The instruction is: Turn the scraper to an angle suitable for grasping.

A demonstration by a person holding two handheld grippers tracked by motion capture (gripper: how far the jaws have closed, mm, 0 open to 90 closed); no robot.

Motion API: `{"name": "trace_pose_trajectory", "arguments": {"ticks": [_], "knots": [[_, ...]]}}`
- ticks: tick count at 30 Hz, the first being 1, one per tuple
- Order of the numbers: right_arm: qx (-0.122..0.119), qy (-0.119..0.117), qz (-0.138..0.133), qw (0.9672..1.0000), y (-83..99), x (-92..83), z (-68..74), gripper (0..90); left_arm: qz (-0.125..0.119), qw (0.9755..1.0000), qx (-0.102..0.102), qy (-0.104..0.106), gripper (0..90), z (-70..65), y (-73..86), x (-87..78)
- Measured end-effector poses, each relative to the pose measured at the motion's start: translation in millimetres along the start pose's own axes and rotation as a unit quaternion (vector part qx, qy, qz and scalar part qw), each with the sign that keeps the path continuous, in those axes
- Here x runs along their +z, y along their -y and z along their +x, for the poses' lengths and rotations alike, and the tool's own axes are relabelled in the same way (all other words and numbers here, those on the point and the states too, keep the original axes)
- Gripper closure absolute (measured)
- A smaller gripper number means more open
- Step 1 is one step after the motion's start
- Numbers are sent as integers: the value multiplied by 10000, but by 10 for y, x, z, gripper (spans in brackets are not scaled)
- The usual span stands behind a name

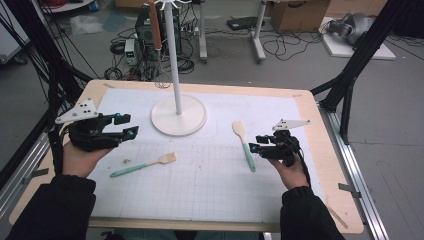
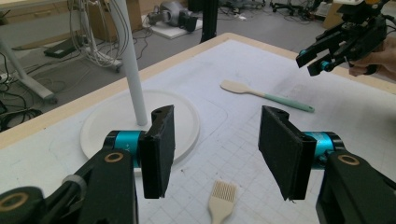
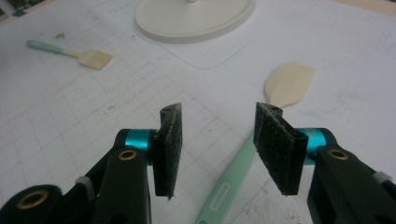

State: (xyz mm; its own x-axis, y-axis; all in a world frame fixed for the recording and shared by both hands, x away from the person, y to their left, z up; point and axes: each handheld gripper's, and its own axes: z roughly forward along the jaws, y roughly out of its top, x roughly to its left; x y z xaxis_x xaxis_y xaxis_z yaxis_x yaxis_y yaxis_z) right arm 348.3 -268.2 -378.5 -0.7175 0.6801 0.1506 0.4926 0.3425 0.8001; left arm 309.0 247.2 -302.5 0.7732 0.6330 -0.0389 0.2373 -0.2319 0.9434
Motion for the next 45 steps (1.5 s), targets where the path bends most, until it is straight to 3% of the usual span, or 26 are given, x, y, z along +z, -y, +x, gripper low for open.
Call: {"name": "trace_pose_trajectory", "arguments": {"ticks": [7,13,23,34,45], "knots": [[51,8,164,9999,61,51,-52,620,-11,10000,1,-31,434,-69,66,-13],[94,43,276,9996,124,83,-90,746,-14,10000,11,-35,426,-102,121,-32],[-13,78,504,9987,163,145,-102,889,-23,9999,-1,-98,415,-140,208,-11],[16,111,684,9976,190,239,-129,890,16,10000,-25,-93,405,-166,307,15],[-34,-29,907,9959,221,345,-79,890,21,10000,4,-90,399,-196,341,24]]}}
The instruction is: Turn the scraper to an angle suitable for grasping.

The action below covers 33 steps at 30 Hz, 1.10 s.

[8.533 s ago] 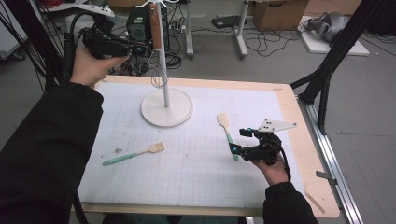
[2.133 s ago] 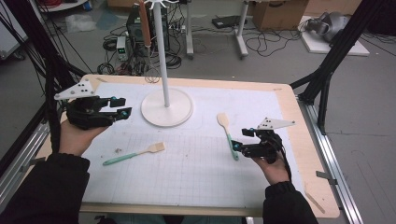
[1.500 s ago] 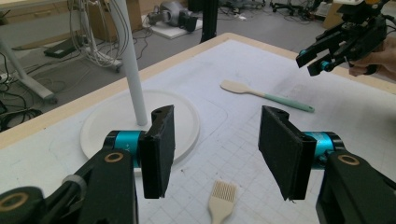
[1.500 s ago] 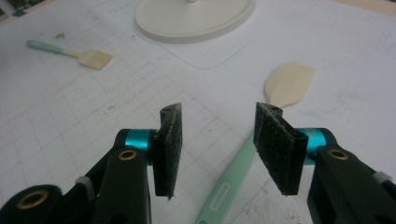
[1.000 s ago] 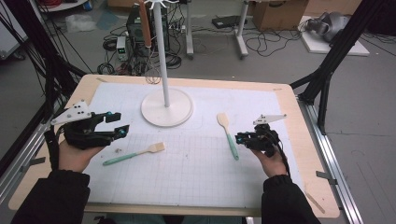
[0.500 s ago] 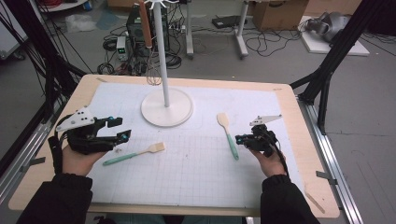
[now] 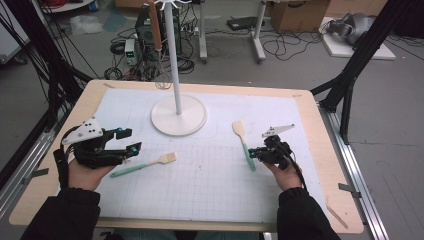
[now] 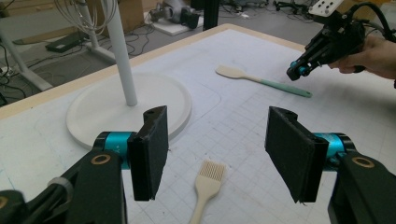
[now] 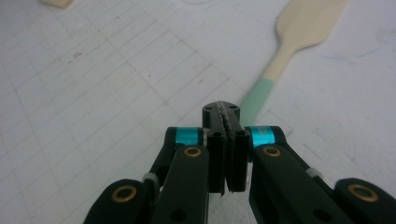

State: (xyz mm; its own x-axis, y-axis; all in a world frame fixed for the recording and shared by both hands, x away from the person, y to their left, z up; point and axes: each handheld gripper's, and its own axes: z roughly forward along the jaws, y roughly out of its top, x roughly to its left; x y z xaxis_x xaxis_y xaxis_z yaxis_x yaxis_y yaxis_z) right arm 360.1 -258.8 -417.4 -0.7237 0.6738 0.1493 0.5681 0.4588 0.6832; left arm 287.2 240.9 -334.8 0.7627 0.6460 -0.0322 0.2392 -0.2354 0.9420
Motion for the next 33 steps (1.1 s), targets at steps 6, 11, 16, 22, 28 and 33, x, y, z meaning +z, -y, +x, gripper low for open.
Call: {"name": "trace_pose_trajectory", "arguments": {"ticks": [6,11,16,22,28,33], "knots": [[-77,-58,139,9999,35,106,61,890,-6,10000,5,-1,396,-10,10,-1],[-116,-52,250,9996,50,154,94,890,-22,10000,-6,-7,392,-15,24,-2],[-150,-60,290,9994,58,187,112,890,-22,10000,17,-1,389,-27,30,2],[-200,-11,301,9993,57,183,124,890,-34,10000,-10,15,387,-33,44,4],[-233,100,273,9993,63,150,125,890,-39,10000,-20,4,385,-35,60,4],[7,10,152,9999,62,124,140,891,-11,10000,-8,14,383,-35,65,23]]}}
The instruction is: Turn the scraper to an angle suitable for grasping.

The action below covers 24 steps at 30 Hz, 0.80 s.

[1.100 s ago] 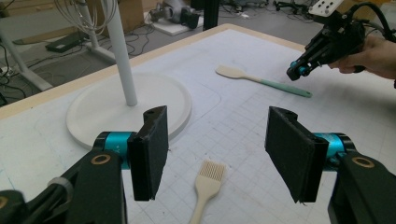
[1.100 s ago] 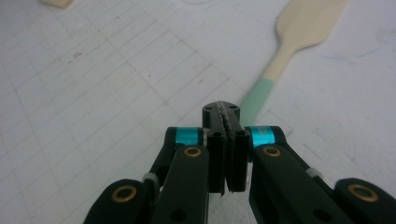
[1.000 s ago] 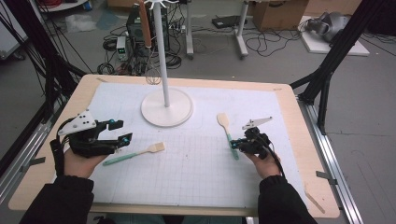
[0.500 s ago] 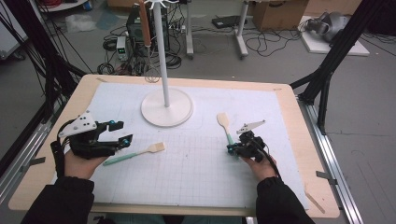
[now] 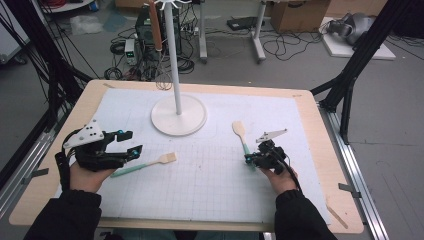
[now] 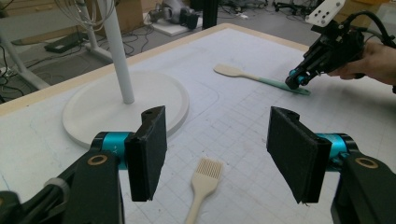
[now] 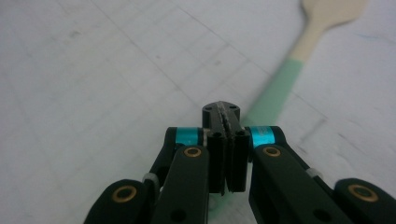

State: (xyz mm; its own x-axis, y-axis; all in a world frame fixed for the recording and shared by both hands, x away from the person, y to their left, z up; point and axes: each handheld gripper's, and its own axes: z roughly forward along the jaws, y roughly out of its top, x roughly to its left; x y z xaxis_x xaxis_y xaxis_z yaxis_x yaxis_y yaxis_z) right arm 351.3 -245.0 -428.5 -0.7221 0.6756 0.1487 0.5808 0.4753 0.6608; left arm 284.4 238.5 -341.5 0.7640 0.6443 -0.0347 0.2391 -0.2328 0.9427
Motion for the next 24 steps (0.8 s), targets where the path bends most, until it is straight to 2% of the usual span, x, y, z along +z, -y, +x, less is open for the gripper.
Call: {"name": "trace_pose_trajectory", "arguments": {"ticks": [3,7,15,24], "knots": [[-178,20,31,9998,-35,35,66,891,14,10000,15,-2,382,-11,2,11],[-237,165,264,9992,-22,84,70,891,32,10000,13,4,379,-14,9,15],[-188,480,360,9980,-3,45,50,891,122,9999,44,-58,358,1,54,13],[-42,677,322,9972,89,-66,-90,892,149,9998,48,-99,346,0,83,31]]}}
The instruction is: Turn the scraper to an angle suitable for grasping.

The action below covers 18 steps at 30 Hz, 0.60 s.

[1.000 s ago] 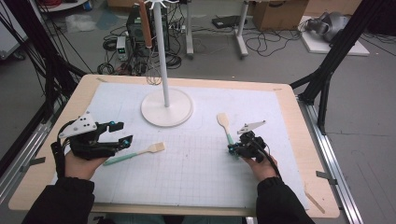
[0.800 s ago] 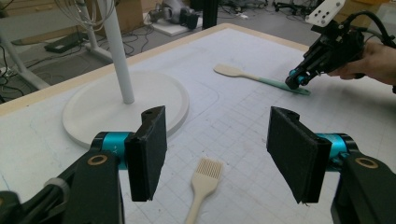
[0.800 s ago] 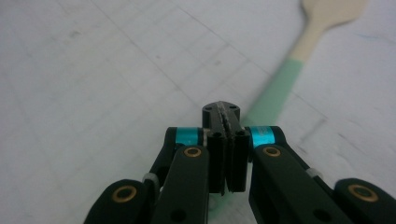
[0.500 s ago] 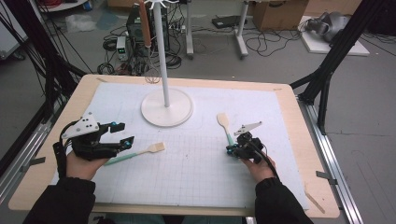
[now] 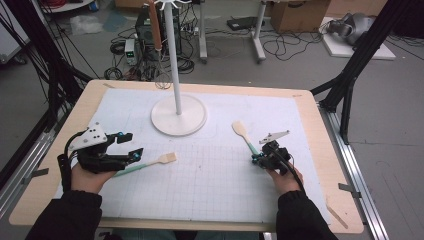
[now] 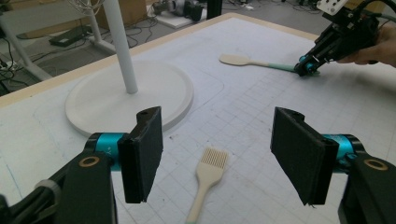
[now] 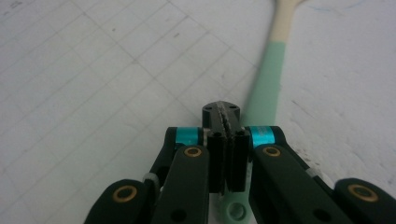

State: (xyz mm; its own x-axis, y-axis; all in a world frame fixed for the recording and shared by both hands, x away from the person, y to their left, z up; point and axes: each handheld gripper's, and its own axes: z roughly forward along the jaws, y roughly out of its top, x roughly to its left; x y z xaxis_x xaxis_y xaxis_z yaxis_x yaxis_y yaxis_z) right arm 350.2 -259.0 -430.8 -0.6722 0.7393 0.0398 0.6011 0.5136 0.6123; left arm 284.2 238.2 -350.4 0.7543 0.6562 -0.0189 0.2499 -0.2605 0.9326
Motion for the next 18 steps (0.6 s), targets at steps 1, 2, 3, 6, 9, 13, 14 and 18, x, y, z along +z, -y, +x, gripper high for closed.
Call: {"name": "trace_pose_trajectory", "arguments": {"ticks": [1,2,3,6,9,13,14,18], "knots": [[11,31,-8,10000,10,-7,-18,891,3,10000,2,-4,346,0,3,2],[34,54,-14,10000,20,-12,-38,892,11,10000,6,-4,345,1,6,3],[40,36,-25,10000,30,-20,-60,892,-8,10000,-9,-5,344,1,9,7],[122,69,-53,9999,57,-40,-109,892,7,10000,-1,-13,343,6,14,9],[170,113,-72,9998,79,-57,-156,891,8,10000,3,-19,342,5,16,11],[260,135,-85,9995,114,-85,-220,891,-4,10000,-4,-22,341,-1,14,15],[265,140,-97,9995,123,-90,-237,891,0,10000,-7,-21,342,-2,15,16],[359,129,-130,9992,162,-114,-298,891,17,10000,0,-21,342,3,21,18]]}}
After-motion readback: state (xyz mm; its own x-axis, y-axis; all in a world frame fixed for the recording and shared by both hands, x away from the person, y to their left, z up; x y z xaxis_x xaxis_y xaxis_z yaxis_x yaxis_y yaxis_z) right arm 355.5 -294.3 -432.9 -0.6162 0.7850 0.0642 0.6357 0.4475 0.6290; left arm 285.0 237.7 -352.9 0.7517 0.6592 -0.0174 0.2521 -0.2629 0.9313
